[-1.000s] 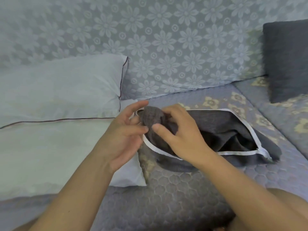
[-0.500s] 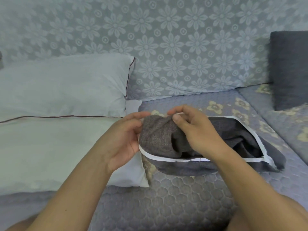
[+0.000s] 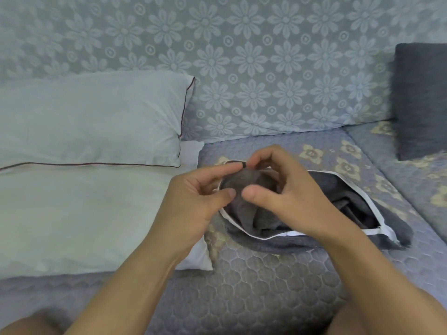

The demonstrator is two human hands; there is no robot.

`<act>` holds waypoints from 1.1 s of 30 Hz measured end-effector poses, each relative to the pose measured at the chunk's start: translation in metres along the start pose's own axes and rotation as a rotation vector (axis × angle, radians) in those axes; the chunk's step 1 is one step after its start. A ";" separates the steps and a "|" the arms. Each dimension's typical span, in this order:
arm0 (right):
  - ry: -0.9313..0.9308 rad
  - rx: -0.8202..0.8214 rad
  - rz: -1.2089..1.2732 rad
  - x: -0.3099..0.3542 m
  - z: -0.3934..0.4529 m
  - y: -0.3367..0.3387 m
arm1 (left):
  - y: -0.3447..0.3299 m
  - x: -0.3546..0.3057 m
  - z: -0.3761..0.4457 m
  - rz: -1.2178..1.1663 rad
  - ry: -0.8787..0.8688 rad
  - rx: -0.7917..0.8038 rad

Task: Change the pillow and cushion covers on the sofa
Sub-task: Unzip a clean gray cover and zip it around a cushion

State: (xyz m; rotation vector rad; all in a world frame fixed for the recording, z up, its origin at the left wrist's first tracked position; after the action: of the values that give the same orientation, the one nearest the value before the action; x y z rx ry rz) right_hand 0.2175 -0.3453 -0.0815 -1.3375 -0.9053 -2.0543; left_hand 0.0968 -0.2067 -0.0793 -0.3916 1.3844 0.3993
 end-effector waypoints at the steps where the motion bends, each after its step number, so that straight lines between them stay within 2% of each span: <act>1: 0.033 -0.042 -0.121 -0.001 -0.002 -0.004 | -0.004 -0.001 -0.002 0.006 -0.006 0.008; 3: 0.129 -0.201 -0.298 -0.004 -0.002 -0.010 | -0.009 -0.001 -0.006 0.057 -0.024 -0.016; 5: 0.164 -0.325 -0.310 -0.003 -0.002 -0.012 | -0.012 0.001 -0.008 0.159 -0.045 -0.079; 9: 0.122 -0.283 -0.169 0.008 -0.010 -0.013 | -0.016 0.010 -0.005 0.471 -0.060 -0.186; 12: 0.050 -0.307 -0.002 0.015 -0.011 -0.006 | -0.011 0.032 0.005 0.672 0.038 -0.199; 14: 0.017 -0.352 0.086 0.026 -0.005 0.001 | -0.010 0.044 0.015 0.676 0.122 -0.177; 16: 0.026 -0.371 0.071 0.052 0.011 0.009 | -0.018 0.039 0.028 0.605 0.135 -0.108; 19: 0.175 -0.432 -0.098 0.118 0.051 0.028 | -0.037 -0.010 0.063 0.603 0.003 -0.038; 22: 0.313 -0.662 -0.137 0.189 0.099 0.068 | -0.031 -0.089 0.115 0.647 -0.217 -0.121; 25: 0.252 -0.852 -0.022 0.230 0.134 0.121 | 0.001 -0.169 0.164 0.846 -0.301 -0.123; 28: 0.124 -0.846 0.291 0.242 0.142 0.152 | 0.039 -0.211 0.205 1.126 -0.261 -0.106; 31: 0.063 -0.786 0.345 0.244 0.127 0.153 | 0.056 -0.212 0.214 1.493 -0.297 -0.251; 32: 0.025 -0.757 0.297 0.237 0.120 0.152 | 0.052 -0.203 0.207 1.500 -0.277 -0.326; 33: -0.028 -0.721 0.229 0.225 0.111 0.151 | 0.045 -0.188 0.194 1.371 -0.278 -0.369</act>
State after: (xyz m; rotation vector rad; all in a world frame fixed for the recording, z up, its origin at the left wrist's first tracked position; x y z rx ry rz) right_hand 0.3064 -0.3714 0.1963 -1.7212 0.0236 -2.2617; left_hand 0.2149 -0.0801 0.1335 0.3914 1.1186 1.7650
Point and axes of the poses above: each hand's wrist, its own z-axis towards the middle knuckle, its own y-axis out of the back of the hand, x = y × z, the point moved 1 cm from there along z, towards the middle knuckle, and after that the axes turned 1 degree about z, right-handed, at the moved point
